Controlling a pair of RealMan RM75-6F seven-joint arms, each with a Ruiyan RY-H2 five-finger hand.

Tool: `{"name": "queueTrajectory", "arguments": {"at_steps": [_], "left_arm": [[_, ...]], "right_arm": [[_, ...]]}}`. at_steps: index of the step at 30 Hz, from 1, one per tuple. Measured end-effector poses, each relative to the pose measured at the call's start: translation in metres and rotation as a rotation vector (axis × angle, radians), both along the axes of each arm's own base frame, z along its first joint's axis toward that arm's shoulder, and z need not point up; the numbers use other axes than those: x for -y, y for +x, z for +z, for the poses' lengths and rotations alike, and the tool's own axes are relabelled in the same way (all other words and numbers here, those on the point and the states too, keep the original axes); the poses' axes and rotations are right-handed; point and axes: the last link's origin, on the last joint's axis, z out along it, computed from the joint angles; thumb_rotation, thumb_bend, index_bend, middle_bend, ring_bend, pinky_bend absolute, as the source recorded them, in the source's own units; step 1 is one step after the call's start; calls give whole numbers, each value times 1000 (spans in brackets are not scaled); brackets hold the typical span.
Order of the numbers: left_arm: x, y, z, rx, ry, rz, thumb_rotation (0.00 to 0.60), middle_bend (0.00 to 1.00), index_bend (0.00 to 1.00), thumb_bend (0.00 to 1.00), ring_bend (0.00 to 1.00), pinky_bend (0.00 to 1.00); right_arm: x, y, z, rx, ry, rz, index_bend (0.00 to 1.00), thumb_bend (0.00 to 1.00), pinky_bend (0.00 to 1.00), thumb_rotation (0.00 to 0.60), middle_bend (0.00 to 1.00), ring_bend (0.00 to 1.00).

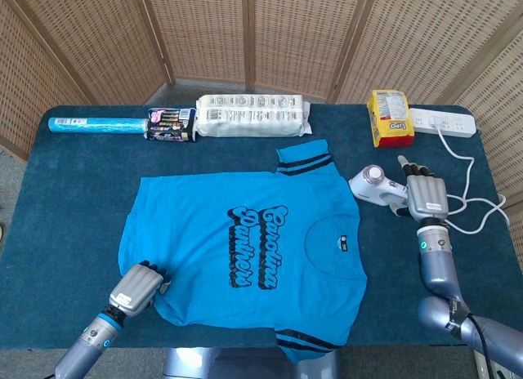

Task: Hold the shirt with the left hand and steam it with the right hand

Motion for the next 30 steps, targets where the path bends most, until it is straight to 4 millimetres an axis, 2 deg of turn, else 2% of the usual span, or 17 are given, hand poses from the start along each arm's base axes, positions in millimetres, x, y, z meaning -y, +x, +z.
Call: {"name": "queueTrajectory", "arguments": {"at_steps": [14,23,27,30], "left_arm": [[0,1,-1,14,-3,14,600,606,643,434,515,434],[1,1,1,24,3,21,600,606,642,433,515,434],[1,3,1,29,3,20,600,606,643,433,515,434],[0,3,1,29,0,18,600,606,643,433,515,434]], "right_arm": [[15,-11,-21,-70,16,-47,74,291,317,529,209,208],[27,-22,-24,-141,11,-66,150,292,333,553,250,249],[31,-26,-26,-150,2,-75,208,297,361,595,283,288],[33,-30,-27,-158,-8,-84,237,300,368,600,297,302]]}}
